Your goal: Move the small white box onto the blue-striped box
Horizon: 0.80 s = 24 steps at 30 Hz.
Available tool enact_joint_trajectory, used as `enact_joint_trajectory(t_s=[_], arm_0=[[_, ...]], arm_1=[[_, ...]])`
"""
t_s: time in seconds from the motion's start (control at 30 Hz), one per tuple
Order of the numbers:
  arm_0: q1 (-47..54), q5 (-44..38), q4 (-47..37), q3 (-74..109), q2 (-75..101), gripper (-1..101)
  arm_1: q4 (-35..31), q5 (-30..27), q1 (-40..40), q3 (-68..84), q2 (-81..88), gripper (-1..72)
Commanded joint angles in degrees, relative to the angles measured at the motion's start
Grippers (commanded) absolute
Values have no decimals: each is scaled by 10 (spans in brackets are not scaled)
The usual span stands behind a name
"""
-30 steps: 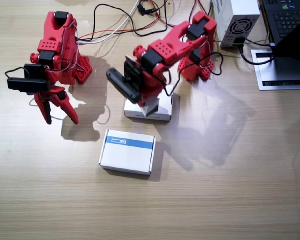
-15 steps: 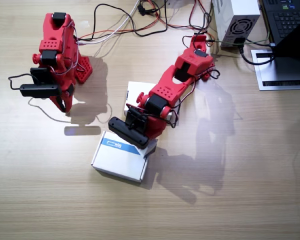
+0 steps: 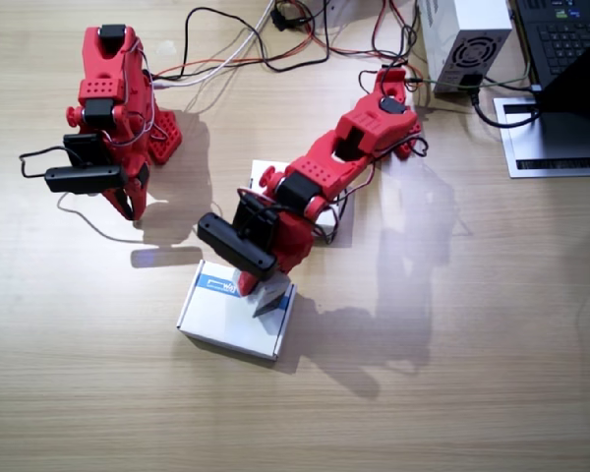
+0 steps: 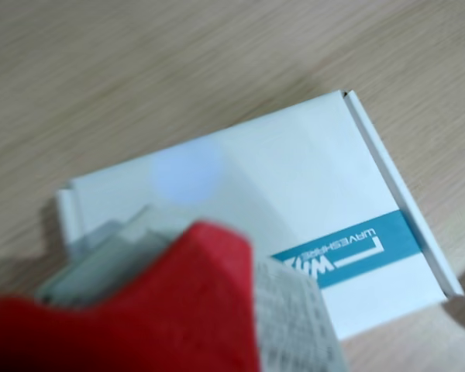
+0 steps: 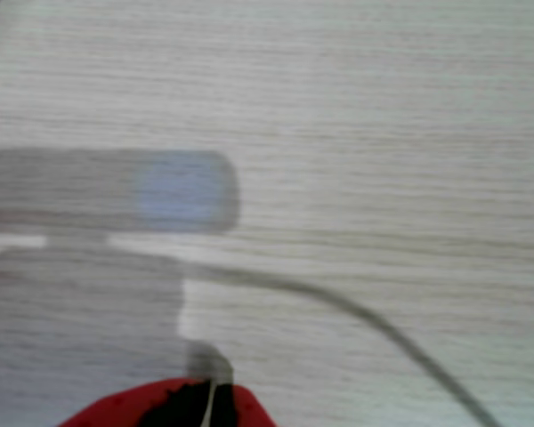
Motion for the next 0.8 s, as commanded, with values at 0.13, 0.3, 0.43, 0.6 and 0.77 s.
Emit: enact_joint_trajectory(t_s=[0.13, 0.3, 0.43, 0.6, 0.77], arm_0=[[-16, -40, -132, -105, -41, 473], [-36, -45, -114, -160, -1, 500], [-27, -27, 52, -192, 132, 393], [2, 161, 34, 652, 731, -2], [-199, 306, -243, 1232, 1082, -2]], arm_1=[[15, 6, -12, -7, 13, 1], [4, 19, -18, -7, 12, 1], [-8, 42, -25, -7, 11, 1], [-22, 99, -48, -7, 13, 9], [5, 80, -76, -7, 16, 1]])
